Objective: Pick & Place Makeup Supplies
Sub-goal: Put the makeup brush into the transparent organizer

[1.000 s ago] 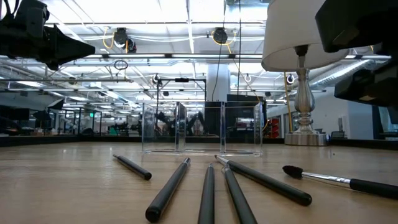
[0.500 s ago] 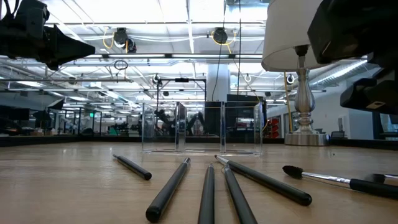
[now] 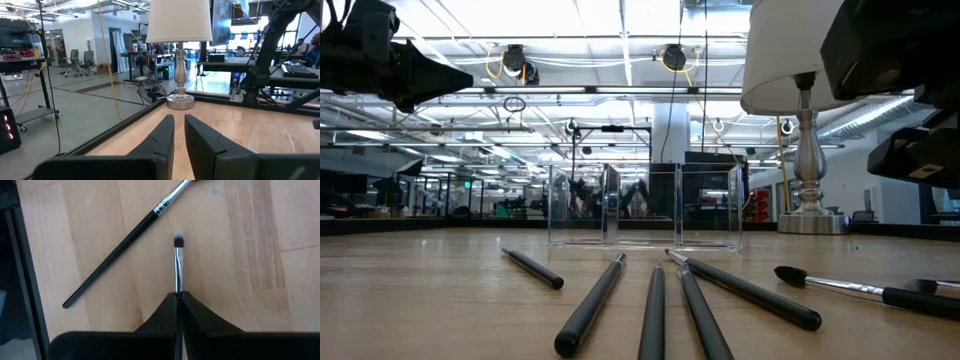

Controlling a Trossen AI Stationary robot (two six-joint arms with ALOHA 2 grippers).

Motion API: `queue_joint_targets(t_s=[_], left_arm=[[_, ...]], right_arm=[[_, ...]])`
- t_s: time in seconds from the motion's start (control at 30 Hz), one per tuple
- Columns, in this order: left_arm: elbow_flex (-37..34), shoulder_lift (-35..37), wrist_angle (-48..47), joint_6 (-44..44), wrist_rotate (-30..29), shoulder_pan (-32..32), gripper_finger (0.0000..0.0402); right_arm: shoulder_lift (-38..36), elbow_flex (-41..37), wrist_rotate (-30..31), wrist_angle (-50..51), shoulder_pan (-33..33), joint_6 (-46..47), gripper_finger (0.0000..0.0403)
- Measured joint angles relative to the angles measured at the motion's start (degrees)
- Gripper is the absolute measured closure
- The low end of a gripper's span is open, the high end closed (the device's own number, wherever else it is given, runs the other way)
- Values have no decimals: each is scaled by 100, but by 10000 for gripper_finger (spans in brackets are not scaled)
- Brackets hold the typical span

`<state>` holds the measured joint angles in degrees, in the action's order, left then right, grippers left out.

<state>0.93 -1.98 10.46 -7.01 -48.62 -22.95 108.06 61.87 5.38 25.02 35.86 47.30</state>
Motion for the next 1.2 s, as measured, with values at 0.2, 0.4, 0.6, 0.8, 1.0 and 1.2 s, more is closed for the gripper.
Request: queue_joint_targets(t_s=[0.2,0.4,0.6,0.8,1.0,1.2], left_arm=[[0,-2,0,0,-1,-1,350],[0,-1,2,0,-1,2,350],[0,-2,4,0,-1,2,350],[0,-2,4,0,1,-1,350],[0,-2,4,0,2,-1,350],[0,-2,4,0,-1,2,350]], right_arm=[[-342,-11,722,65,-33,-42,402],[-352,-4,790,110,-37,-33,402],[-355,0,736,114,-37,-23,402],[-355,2,637,-37,-37,-42,402],[-357,9,497,-45,-33,6,400],[-351,7,483,-35,-35,23,358]])
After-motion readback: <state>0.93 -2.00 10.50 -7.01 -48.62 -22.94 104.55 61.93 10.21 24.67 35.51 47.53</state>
